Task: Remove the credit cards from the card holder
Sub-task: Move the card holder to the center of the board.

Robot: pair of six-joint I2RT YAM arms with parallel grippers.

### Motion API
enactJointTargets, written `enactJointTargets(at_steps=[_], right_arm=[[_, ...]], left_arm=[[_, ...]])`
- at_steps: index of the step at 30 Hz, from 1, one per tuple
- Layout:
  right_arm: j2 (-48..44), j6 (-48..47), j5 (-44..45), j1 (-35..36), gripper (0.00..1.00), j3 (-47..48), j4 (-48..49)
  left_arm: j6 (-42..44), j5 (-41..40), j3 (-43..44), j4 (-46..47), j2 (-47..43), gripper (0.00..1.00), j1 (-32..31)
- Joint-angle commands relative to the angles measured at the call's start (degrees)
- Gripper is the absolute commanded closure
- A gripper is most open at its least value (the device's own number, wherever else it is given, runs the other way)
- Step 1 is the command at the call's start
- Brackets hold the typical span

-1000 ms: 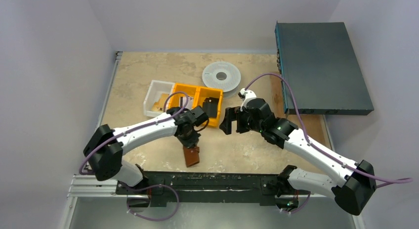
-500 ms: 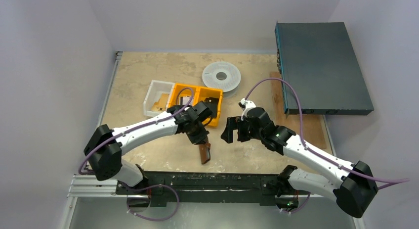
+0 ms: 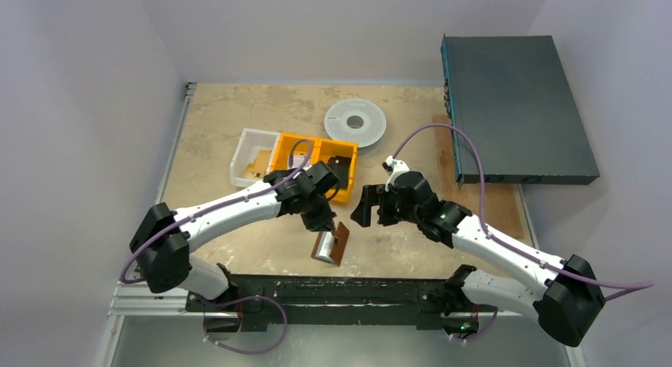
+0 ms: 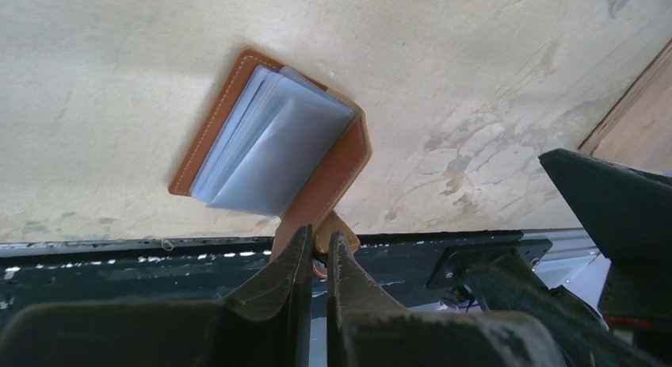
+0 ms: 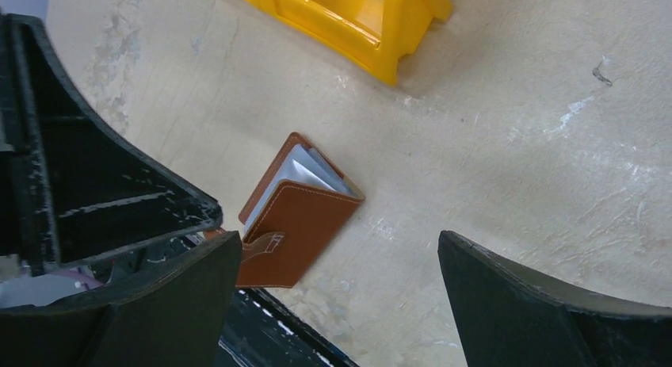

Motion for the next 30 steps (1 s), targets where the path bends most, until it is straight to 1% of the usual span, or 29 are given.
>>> enactJointTargets(at_steps=[1,5,7,11,12,14,16,23,30], right_arm=[[-2.9,1.6,3.9,0.3,0.04,0.5,-3.1],[-6.5,3.0,8.1,0.4,0.04,1.1,-7.9],[-8.9,3.6,10.2,0.4,0.04,1.8,-11.0],[-12.5,4.3,12.8,0.4,0.03,3.1,-14.4],[-13.0,4.4,12.9,0.4,0.03,3.2,-15.0],[-13.2,4.5,13.0,0.4,0.03,3.4,-16.2],[-13.3,4.7,12.9,0.4,0.03,3.2,-16.8],[-14.0,5.9,12.1,0.4,0.02,2.2,-16.3],[-15.0,6.2,10.8,0.4,0.01,2.4,-16.2]], left_arm=[[3.9,3.1,4.6,5.0,5.9,1.0,-1.0],[2.3,3.4,7.9,7.5,11.9,1.0,-3.5],[1.5,4.9,8.7,10.4,15.1,1.0,-4.5],[2.3,7.6,12.4,12.2,21.6,1.0,-6.2],[2.7,8.1,12.8,12.9,22.6,0.98,-6.5],[3.2,9.2,13.2,14.2,24.1,0.88,-6.6],[4.2,10.1,13.0,15.7,25.3,0.81,-6.6],[7.2,13.5,12.2,19.9,27.8,0.7,-6.6],[11.2,12.1,11.5,20.3,23.2,0.58,-5.9]])
